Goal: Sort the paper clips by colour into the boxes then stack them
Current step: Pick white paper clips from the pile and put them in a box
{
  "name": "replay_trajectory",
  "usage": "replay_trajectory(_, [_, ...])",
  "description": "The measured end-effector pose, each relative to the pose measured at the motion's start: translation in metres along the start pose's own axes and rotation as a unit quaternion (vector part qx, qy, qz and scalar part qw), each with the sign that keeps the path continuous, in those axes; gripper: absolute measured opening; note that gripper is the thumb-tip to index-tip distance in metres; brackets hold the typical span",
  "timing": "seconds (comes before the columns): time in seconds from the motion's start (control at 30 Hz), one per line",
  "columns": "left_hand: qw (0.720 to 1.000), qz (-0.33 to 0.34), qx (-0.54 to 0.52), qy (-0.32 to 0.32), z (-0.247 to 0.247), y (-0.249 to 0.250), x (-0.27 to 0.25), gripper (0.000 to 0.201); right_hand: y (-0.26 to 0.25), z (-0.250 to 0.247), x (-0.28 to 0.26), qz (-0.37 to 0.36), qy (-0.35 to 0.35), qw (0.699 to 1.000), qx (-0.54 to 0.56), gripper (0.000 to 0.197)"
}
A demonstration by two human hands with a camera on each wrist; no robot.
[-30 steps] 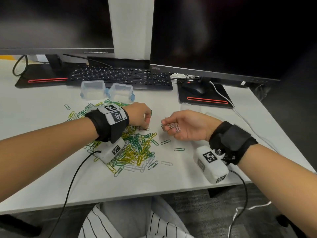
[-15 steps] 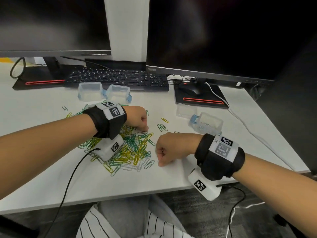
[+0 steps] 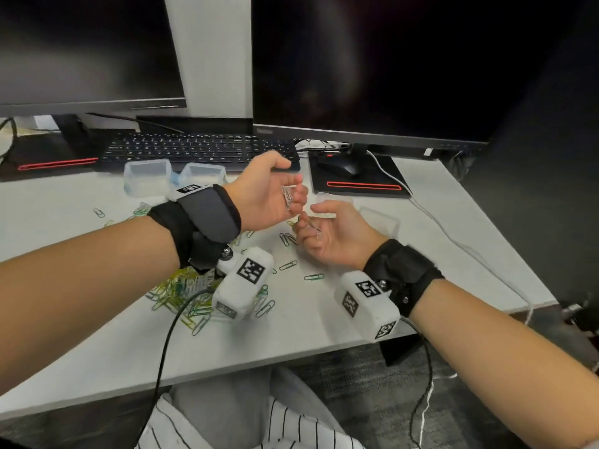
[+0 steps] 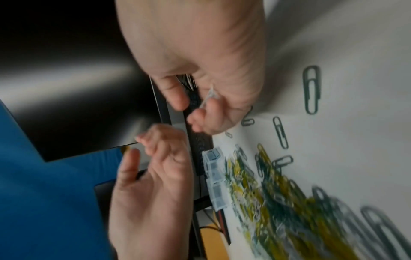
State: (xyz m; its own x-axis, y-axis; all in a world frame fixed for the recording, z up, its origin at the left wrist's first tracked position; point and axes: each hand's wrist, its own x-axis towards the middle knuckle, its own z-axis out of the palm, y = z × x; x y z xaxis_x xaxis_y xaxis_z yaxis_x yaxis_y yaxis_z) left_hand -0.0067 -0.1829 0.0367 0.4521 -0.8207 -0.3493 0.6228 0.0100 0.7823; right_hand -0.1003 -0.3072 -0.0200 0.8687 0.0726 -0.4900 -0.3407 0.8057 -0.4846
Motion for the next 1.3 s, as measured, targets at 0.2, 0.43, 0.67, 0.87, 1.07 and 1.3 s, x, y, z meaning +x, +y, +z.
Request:
replay_trajectory(0.2, [0.910, 0.184, 0.368, 0.044, 0.060, -0.026, 0.008, 0.032, 0.000, 0.017, -0.011, -0.097, -0.006, 0.992, 0.078, 0.015])
replay_trajectory(0.43, [0.861, 0.314, 0.388, 0.096, 0.074, 0.001, 0.027, 0.024, -0.073, -0.009, -0.049, -0.281, 0.135, 0.950, 0.016, 0.022])
replay_trajectory(0.67, [0.856, 0.265, 0.425, 0.130, 0.053, 0.002, 0.039, 0.016, -0.058, -0.039, -0.049, -0.310, 0.248, 0.880, -0.262, 0.027])
replay_trajectory(0.87, [0.661, 0.047, 0.749, 0.008, 0.024, -0.012, 0.021, 0.041, -0.069, -0.036, -0.081, -0.161, 0.302, 0.636, -0.692, 0.055])
replay_trajectory(1.07, [0.482, -0.081, 0.872, 0.009, 0.015, -0.069, 0.040, 0.091, -0.047, -0.032, -0.061, -0.093, 0.308, 0.540, -0.778, 0.074])
replay_trajectory(1.3, [0.452, -0.074, 0.889, 0.008, -0.010, -0.094, 0.006, 0.073, -0.026, 0.002, -0.050, -0.235, 0.306, 0.441, -0.810, 0.053])
